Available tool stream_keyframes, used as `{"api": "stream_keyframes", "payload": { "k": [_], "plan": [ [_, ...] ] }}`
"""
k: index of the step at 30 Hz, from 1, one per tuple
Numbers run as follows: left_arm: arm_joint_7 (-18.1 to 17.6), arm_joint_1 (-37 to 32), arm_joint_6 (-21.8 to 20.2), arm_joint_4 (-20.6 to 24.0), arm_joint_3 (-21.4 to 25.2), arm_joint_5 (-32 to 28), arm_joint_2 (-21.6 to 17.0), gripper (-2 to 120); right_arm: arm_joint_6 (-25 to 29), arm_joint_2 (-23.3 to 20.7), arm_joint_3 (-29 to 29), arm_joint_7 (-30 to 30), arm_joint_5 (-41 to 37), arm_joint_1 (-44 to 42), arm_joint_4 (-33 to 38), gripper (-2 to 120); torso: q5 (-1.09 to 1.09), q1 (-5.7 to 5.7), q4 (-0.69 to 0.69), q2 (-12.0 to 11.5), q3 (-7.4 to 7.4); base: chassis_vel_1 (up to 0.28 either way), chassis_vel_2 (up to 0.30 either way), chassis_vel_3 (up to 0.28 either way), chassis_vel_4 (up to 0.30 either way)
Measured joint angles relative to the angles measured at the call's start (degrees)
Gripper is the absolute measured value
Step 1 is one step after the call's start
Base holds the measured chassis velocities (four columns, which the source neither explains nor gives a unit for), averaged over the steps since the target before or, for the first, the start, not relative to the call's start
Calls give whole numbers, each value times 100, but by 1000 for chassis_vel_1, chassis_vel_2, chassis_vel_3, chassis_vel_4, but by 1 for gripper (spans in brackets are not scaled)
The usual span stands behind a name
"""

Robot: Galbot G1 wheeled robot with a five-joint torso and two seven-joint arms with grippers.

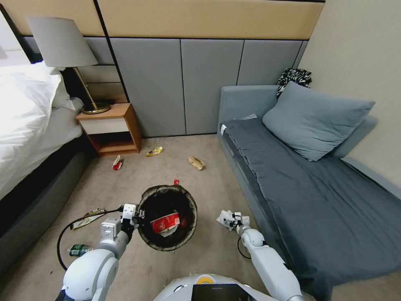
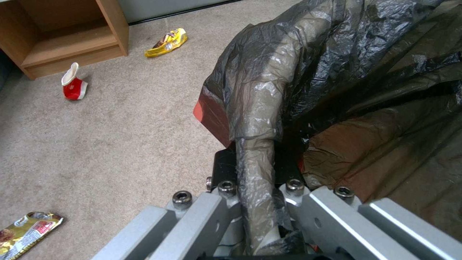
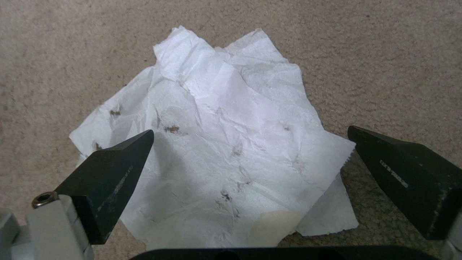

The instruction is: Pick up the trash bin, then pick up the garbage from the floor and place it into the trash bin.

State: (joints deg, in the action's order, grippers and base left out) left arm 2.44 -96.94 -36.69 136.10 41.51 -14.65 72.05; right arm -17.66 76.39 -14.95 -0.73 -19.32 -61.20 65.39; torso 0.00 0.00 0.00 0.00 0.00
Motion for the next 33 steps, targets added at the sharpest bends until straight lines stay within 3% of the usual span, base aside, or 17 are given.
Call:
{"api": "stream_keyframes", "payload": {
  "k": [19,33],
  "plan": [
    [22,49,14,-76,16,-17,-44,1,69,96,-13,2,253,61,-182,96,-1,0,-1,0,-1,0,0,0,0],
    [56,108,24,-149,29,-39,-92,1,105,132,-28,-6,360,37,-167,52,-3,-1,0,1,-1,0,0,0,0]
  ]
}}
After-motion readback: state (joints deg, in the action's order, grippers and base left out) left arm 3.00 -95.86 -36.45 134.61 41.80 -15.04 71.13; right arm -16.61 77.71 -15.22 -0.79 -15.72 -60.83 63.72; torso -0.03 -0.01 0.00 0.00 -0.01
